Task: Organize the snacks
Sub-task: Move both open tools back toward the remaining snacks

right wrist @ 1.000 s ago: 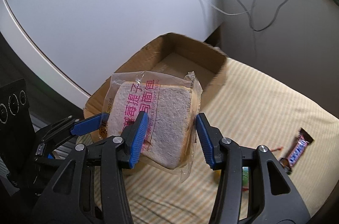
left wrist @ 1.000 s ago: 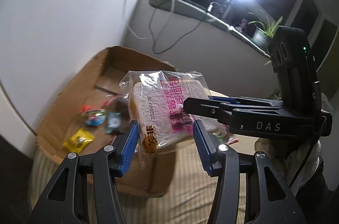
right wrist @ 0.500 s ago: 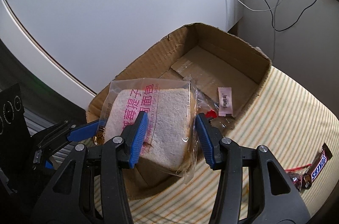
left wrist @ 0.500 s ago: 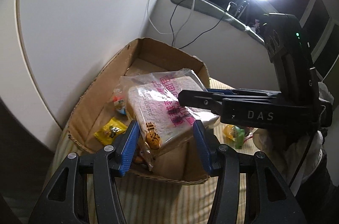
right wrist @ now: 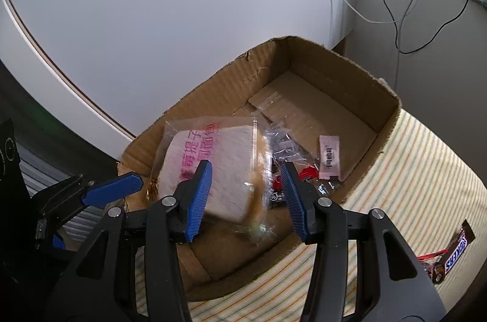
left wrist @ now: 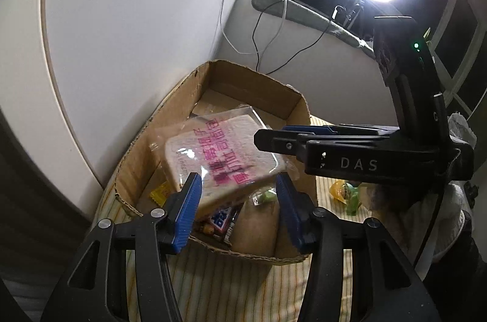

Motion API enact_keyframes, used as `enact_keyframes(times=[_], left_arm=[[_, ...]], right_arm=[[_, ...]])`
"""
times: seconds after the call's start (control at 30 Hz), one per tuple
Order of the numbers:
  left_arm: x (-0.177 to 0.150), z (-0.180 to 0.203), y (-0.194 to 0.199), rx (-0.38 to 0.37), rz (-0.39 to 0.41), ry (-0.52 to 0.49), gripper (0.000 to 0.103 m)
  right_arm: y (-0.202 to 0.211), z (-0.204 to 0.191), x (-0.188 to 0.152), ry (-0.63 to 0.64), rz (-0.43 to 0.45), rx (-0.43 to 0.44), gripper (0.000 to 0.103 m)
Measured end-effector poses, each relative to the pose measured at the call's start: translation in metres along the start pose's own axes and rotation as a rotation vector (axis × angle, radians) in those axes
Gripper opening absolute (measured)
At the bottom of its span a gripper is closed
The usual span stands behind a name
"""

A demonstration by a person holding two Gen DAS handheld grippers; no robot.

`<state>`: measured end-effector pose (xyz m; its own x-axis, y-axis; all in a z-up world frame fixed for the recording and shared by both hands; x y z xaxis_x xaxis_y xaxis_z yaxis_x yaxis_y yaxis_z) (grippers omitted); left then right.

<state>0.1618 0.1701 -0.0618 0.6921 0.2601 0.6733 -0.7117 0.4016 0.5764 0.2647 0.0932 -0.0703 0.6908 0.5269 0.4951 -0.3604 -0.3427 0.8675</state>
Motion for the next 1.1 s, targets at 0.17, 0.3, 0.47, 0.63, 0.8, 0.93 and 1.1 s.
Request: enact_keyframes(times=[0.17,0.3,0.47,0.63,0.8,0.93,1.1], left_arm=[[-0.002,0.012,0.003,0.007,0.007,-0.027,0.049],[-0.008,0.022,0.005,0.017,0.014,-0.051,0.050],[-0.018,0.036,0.009,0.016,0.020,-0.072,0.056],[-0.029,0.054,0.016,0.020,0.043,-0.119,0.066],[-0.040,0.068,0.026,0.039,0.103,-0.140,0.077],[-0.051,0.073,0.032,0.030,0.114,-0.118,0.080],[-0.063,0.078,0.025,0.021,0.083,-0.097,0.079]], right_arm=[[0.014,0.007,-0.003,-0.008,0.030,-0.016,0.060],[0.030,0.017,-0.011,-0.004,0.056,-0.046,0.065],[0.051,0.028,-0.025,-0.006,0.096,-0.097,0.071],[0.072,0.041,-0.045,-0.009,0.122,-0.149,0.071],[0.099,0.061,-0.071,-0.058,0.198,-0.213,0.072],[0.120,0.084,-0.094,-0.137,0.279,-0.227,0.072],[0.134,0.118,-0.120,-0.204,0.297,-0.263,0.085]])
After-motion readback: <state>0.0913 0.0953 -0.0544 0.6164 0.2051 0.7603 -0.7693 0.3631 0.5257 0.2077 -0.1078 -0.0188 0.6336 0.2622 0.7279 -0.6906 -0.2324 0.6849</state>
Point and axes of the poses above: each gripper's, at about its wrist camera, not at the fingertips, and y roughly against the way its jaws point, z to its right, x to its top, the point moved 4 cm from there along -y, roughly the way its jaws point, and after that the axes turned 13 degrees about -x, right-handed, at the moved point
